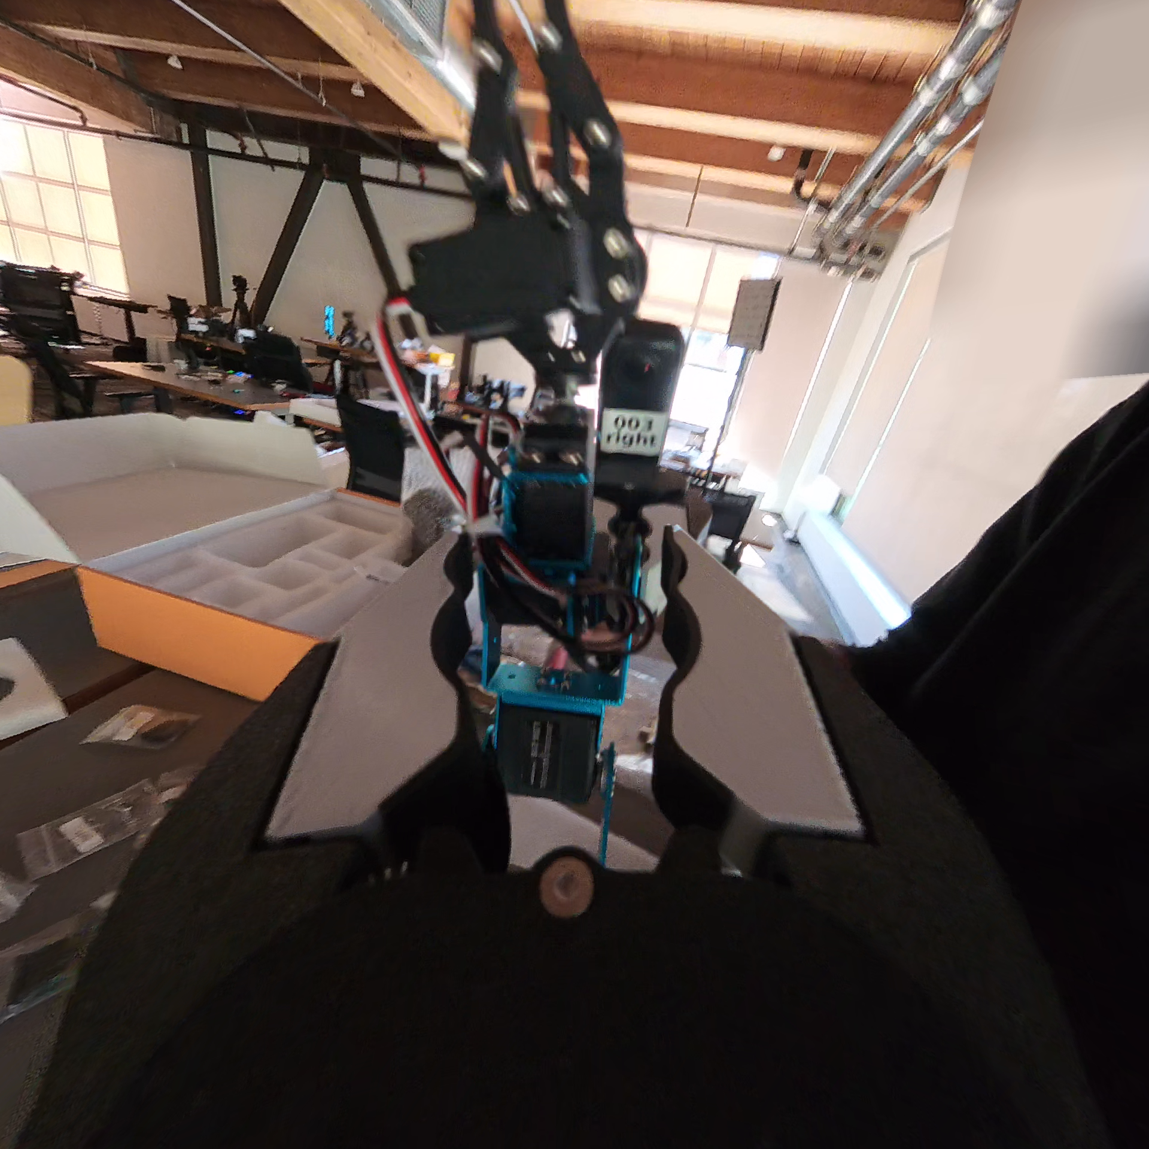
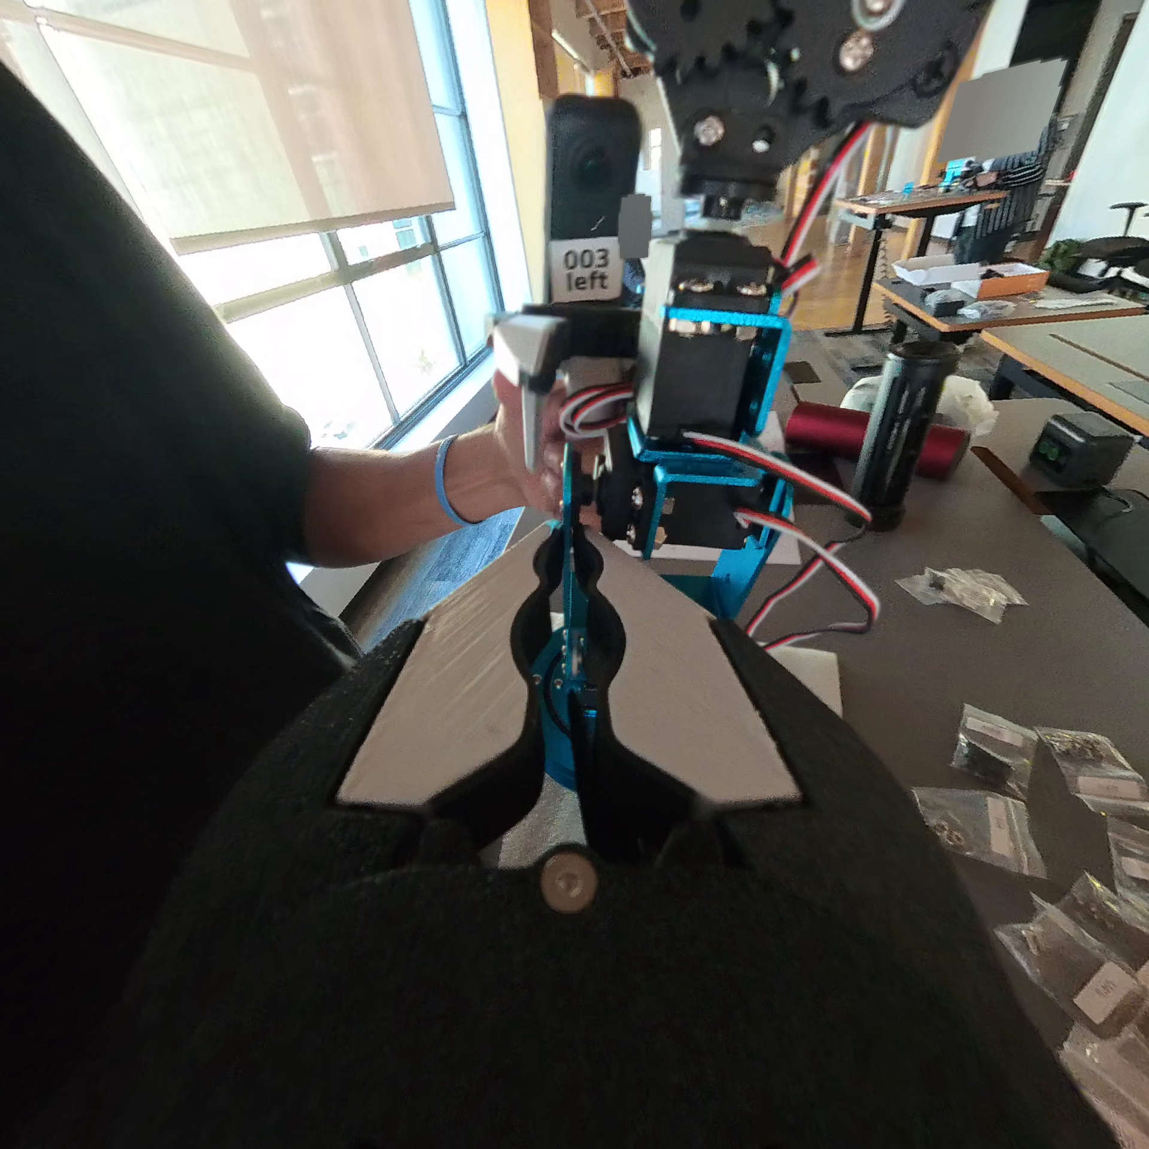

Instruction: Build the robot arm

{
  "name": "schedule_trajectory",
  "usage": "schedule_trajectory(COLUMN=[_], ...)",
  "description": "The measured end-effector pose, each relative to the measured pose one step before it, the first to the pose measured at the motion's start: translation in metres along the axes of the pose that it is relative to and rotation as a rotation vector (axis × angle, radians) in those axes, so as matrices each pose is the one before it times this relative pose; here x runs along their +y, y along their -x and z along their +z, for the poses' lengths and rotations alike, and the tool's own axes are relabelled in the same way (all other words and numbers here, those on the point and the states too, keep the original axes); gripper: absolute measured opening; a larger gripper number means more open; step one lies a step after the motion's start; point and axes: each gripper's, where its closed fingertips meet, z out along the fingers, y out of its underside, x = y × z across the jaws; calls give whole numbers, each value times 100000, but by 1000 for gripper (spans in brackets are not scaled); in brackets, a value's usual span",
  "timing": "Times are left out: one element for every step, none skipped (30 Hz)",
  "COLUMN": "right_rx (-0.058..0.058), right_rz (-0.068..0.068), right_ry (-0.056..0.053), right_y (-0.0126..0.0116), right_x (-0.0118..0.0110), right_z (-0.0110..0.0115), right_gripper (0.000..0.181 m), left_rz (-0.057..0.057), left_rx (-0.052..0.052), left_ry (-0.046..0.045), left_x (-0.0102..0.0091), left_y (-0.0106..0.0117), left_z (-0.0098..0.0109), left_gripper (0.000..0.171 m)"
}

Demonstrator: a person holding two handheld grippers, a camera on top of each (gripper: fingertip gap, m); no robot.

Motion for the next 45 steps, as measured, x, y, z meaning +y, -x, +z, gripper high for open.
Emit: schedule_trajectory(right_rx=[-1511,-1620,-1915,-1473,296,535,483,668,326,-99,-16,-221,-813,-592,96,184,183,240,340,653,-97,19,729,997,1496,1959,3046,4036,3837,1682,547,899,485,-591,-1464,-1497,-1161,-543,-608,-237,726,-178,-594,-127,577], right_rz=[-1466,-2424,-1660,-1393,-2388,-1148,-292,-378,-12,285,174,99,298,123,-626,-480,-30,619,1102,1263,869,1065,1475,1639,1824,1559,1417,1877,1813,236,-1167,-1925,-1663,-276,656,738,563,191,-557,-1851,-2604,-1344,-563,-129,-200], right_ry=[1054,1540,1571,2052,1594,1442,1012,698,265,-40,-197,-346,-198,187,270,136,10,-83,-7,220,-577,-1016,-1338,-1401,-2276,-2857,-3562,-3924,-1904,58,263,431,1372,2111,1563,955,838,459,-837,-900,-85,740,1398,1885,1599], right_y=[413,539,598,554,322,175,69,-8,12,50,38,76,135,154,111,84,32,-15,-19,19,183,167,32,-51,-199,-356,-550,-735,-702,-272,28,-33,-21,29,75,20,-46,-66,40,74,-4,72,57,16,1], right_x=[5,84,62,47,-52,-56,-83,-45,-32,-3,6,7,24,25,28,34,46,43,40,52,-78,-181,-222,-224,-361,-489,-617,-649,-378,-24,113,198,435,566,464,372,346,202,-72,-191,-135,-10,-16,25,15], right_z=[230,316,365,386,361,292,177,120,77,42,2,4,9,2,3,-15,-63,-67,-56,-67,-200,-332,-476,-634,-727,-781,-760,-619,-288,103,381,636,763,782,695,601,545,451,369,221,121,103,99,94,49], right_gripper=[0,1,0,0,0,0,1,0,1,1,1,1,1,1,1,1,1,1,1,2,5,8,12,17,23,25,28,38,47,57,67,77,83,89,93,94,92,88,82,69,68,68,68,67,67], left_rz=[-2545,-1151,39,-58,-101,1068,2311,2055,1375,1470,1628,1483,1474,1501,1331,1032,881,1371,1853,1043,-348,-439,-76,-571,-866,-743,-669,-699,-787,-878,-799,-585,-562,-676,-701,-586,-480,-444,-285,-68,-163,-441,-721,-774,-862], left_rx=[841,-741,-159,1746,2106,1239,1026,369,-839,-678,106,-364,-671,-466,-474,-473,-636,-832,-1240,-753,157,95,-340,-165,169,68,-56,126,291,296,392,707,1062,1139,1066,985,920,777,496,481,709,878,739,195,-307], left_ry=[-2457,-1237,-171,536,682,-3,-301,29,223,182,534,1036,1361,1302,1024,952,901,738,543,258,-13,-282,-476,-426,-514,-574,-485,-491,-406,-261,-145,-209,-287,-437,-615,-654,-569,-250,121,330,250,186,-360,-792,-192], left_x=[-678,-464,-278,-139,-102,-162,-147,-97,-84,-81,-8,38,85,62,44,39,49,35,20,1,7,6,-15,-22,-18,-14,12,14,41,63,60,62,48,23,11,2,-9,-12,6,7,-47,-66,-124,-175,-68], left_y=[-50,128,-27,-346,-426,-376,-433,-338,-97,-116,-266,-200,-169,-184,-155,-129,-83,-77,-16,-13,-52,-19,62,78,78,93,109,74,43,46,15,-40,-96,-103,-74,-65,-49,-33,-10,-37,-65,-117,-99,-20,52], left_z=[-225,-147,-22,93,141,74,-69,-153,-198,-244,-217,-118,-46,-28,-17,13,38,37,19,6,-8,-37,-69,-86,-90,-46,-12,29,71,90,87,84,58,48,30,2,-17,-19,-20,-49,-115,-182,-268,-419,-536], left_gripper=[61,61,65,73,72,69,59,52,51,47,40,39,39,38,37,36,33,30,29,29,29,29,29,29,28,29,29,28,28,29,29,29,29,29,29,29,29,29,29,30,30,31,33,38,50])
